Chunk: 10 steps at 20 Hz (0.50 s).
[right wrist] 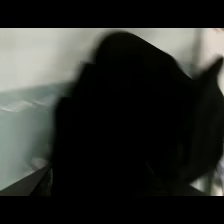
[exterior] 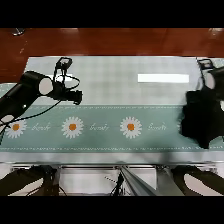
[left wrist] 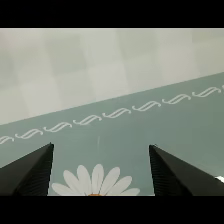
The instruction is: Fold the shirts.
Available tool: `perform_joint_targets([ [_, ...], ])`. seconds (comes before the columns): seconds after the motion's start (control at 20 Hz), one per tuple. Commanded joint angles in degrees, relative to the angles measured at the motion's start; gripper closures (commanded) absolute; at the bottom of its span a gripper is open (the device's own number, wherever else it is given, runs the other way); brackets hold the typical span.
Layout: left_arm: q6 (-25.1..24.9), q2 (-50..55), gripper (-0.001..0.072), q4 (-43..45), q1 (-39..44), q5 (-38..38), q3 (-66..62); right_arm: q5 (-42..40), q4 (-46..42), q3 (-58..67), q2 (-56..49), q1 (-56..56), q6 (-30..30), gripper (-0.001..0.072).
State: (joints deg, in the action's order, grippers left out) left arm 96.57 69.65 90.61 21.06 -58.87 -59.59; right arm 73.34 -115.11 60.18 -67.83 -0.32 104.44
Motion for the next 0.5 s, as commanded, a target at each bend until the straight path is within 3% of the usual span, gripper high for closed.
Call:
perform_joint_targets([
  [0.0,-1.29,-2.34,0.0005,-2.47,0.02,-2.19,1.49,-0.96,0.68,-7.32,9.62,-10.69,1.95,0.0079],
  [0.2,-1.33,-10.99,0.0005,-13.07,0.09,4.61,10.14,-9.49,9.27,-17.44,12.55,-23.37,2.91,0.0078],
  [0.45,-1.33,-14.78,0.0005,-11.58,0.04,5.9,14.84,-11.61,15.32,-18.27,3.21,-32.0,1.73,0.0078],
])
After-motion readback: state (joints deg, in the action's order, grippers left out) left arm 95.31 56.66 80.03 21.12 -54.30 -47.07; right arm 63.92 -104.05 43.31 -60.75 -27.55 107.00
